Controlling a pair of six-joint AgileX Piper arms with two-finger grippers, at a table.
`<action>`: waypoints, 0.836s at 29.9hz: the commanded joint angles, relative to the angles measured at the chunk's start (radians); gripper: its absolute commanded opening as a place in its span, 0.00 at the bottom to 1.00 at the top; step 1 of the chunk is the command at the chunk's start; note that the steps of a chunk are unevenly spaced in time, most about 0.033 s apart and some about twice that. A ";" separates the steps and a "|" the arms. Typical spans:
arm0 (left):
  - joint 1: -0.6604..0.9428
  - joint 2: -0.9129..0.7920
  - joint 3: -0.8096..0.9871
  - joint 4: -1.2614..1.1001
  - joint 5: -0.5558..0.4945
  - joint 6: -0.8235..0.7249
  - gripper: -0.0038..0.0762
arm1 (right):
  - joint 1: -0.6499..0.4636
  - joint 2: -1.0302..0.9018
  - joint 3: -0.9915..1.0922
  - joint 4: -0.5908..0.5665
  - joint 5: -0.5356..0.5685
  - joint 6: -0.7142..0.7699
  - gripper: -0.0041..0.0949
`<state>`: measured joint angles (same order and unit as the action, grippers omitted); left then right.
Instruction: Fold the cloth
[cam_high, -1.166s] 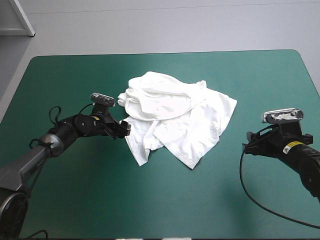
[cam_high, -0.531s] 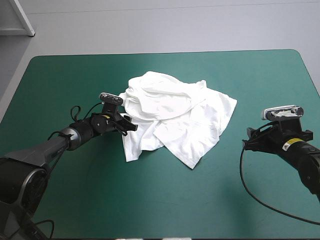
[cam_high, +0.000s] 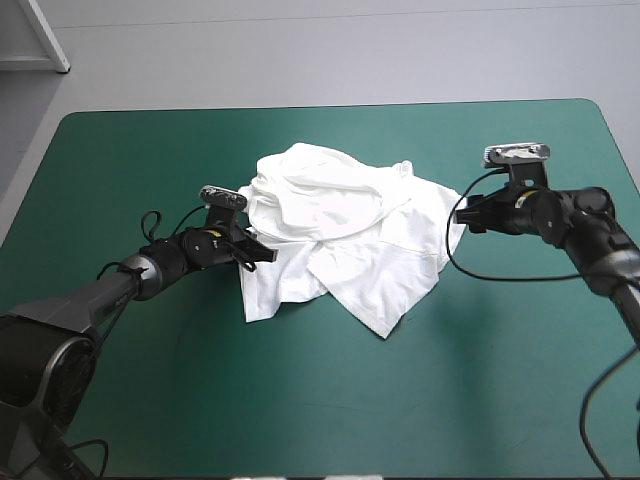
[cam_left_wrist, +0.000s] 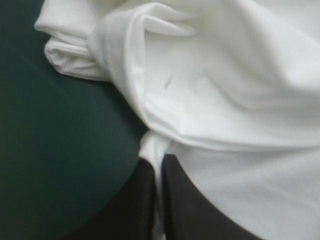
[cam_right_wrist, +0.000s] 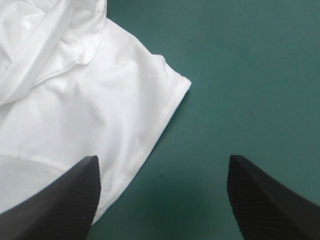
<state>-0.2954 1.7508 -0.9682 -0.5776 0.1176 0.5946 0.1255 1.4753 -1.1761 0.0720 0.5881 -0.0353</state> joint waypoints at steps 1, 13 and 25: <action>-0.005 -0.029 -0.011 -0.010 0.040 -0.001 0.07 | 0.000 0.095 -0.120 -0.002 -0.009 -0.001 0.72; -0.005 -0.029 -0.011 -0.010 0.069 -0.001 0.07 | -0.011 0.383 -0.287 0.040 0.020 0.003 0.72; -0.005 -0.031 -0.009 -0.010 0.098 -0.001 0.07 | -0.011 0.446 -0.309 0.084 -0.057 -0.013 0.15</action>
<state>-0.2954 1.7508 -0.9701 -0.5776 0.1422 0.5974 0.1226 1.9684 -1.4650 0.1315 0.5742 -0.0353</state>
